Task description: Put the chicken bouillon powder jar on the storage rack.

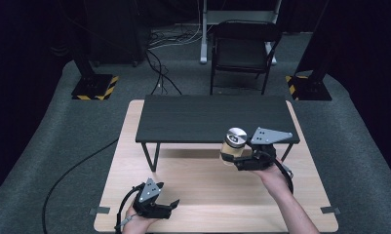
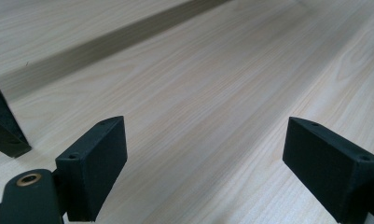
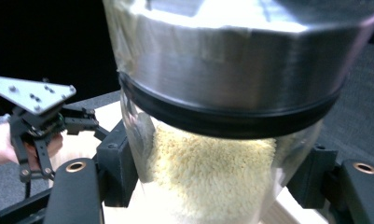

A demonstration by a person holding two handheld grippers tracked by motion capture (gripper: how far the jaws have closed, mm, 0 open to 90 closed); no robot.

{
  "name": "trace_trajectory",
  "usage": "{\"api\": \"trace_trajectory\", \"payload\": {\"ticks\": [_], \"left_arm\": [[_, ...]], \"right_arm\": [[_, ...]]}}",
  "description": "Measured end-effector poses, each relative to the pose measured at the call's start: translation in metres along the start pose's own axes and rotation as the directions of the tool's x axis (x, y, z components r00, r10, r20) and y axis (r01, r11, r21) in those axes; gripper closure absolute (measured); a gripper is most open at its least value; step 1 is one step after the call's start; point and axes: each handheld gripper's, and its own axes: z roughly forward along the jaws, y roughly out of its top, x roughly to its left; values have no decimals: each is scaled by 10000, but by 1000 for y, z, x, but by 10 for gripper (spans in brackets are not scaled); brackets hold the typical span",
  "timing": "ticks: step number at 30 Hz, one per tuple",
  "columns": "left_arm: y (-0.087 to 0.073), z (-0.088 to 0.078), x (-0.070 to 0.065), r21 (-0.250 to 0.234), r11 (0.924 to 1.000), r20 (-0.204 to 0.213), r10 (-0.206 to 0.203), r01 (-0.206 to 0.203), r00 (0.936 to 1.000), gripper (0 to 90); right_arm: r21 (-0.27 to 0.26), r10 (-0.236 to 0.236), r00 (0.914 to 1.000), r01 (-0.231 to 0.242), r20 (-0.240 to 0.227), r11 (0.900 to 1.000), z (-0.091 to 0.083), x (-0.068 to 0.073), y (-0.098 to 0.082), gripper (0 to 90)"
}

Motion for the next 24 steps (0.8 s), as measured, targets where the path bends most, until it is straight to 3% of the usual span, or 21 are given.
{"api": "trace_trajectory", "payload": {"ticks": [11, 14, 20, 24], "left_arm": [[0, 0, 0, 2, 10000, 15, -19, 19, 10000, 135], [0, 0, 1, -15, 10000, 7, -11, 11, 10000, 135], [-1, 0, 1, -22, 10000, 8, -18, 18, 10000, 135], [0, 0, 1, -8, 10000, 17, -28, 28, 10000, 135]], "right_arm": [[-50, -213, 9993, 215, 304, 9998, 1, -3, 23, 308], [91, -320, 9977, 315, 593, 9995, 6, -4, 29, 308], [144, -105, 9962, 93, 867, 9999, 14, -13, 32, 307], [266, -371, 9932, 344, 1103, 9991, 20, -14, 36, 307]]}}
